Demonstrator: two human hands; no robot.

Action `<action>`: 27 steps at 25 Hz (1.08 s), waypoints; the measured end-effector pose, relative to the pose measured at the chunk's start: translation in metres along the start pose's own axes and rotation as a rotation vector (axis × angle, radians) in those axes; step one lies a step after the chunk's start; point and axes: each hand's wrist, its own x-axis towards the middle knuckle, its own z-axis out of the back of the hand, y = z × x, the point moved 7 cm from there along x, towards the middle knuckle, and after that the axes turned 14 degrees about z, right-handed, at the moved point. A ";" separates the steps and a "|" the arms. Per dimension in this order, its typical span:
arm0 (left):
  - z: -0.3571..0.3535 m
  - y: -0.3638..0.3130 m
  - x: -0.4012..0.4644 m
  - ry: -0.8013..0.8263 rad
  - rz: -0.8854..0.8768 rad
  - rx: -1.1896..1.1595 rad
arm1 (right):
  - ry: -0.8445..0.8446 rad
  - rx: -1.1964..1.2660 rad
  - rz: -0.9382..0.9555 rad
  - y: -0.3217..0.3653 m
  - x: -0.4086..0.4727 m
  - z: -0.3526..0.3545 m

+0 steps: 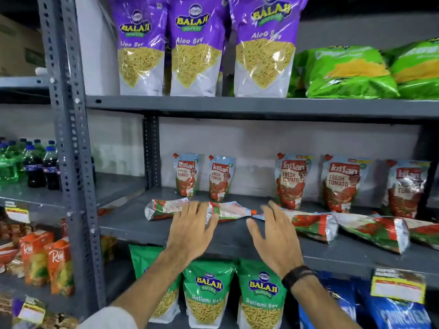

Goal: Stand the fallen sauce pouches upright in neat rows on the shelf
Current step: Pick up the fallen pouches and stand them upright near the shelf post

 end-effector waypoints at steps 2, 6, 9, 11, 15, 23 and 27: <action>-0.030 0.026 0.010 0.064 -0.016 -0.002 | 0.086 -0.060 0.006 0.008 0.008 -0.038; -0.086 0.054 0.028 0.172 -0.112 0.046 | 0.128 -0.085 -0.119 0.007 0.025 -0.085; -0.099 0.058 0.033 0.186 -0.137 0.044 | 0.144 -0.167 -0.159 0.006 0.031 -0.096; -0.100 0.061 0.034 0.194 -0.153 0.033 | 0.154 -0.187 -0.161 0.005 0.030 -0.103; -0.079 0.045 0.051 0.177 -0.165 -0.014 | 0.174 -0.198 -0.155 0.004 0.030 -0.105; -0.097 -0.060 0.099 0.415 -0.219 0.291 | 0.203 -0.120 -0.167 0.001 0.031 -0.102; -0.105 -0.075 0.099 0.410 -0.366 0.489 | 0.207 -0.081 -0.172 -0.002 0.030 -0.101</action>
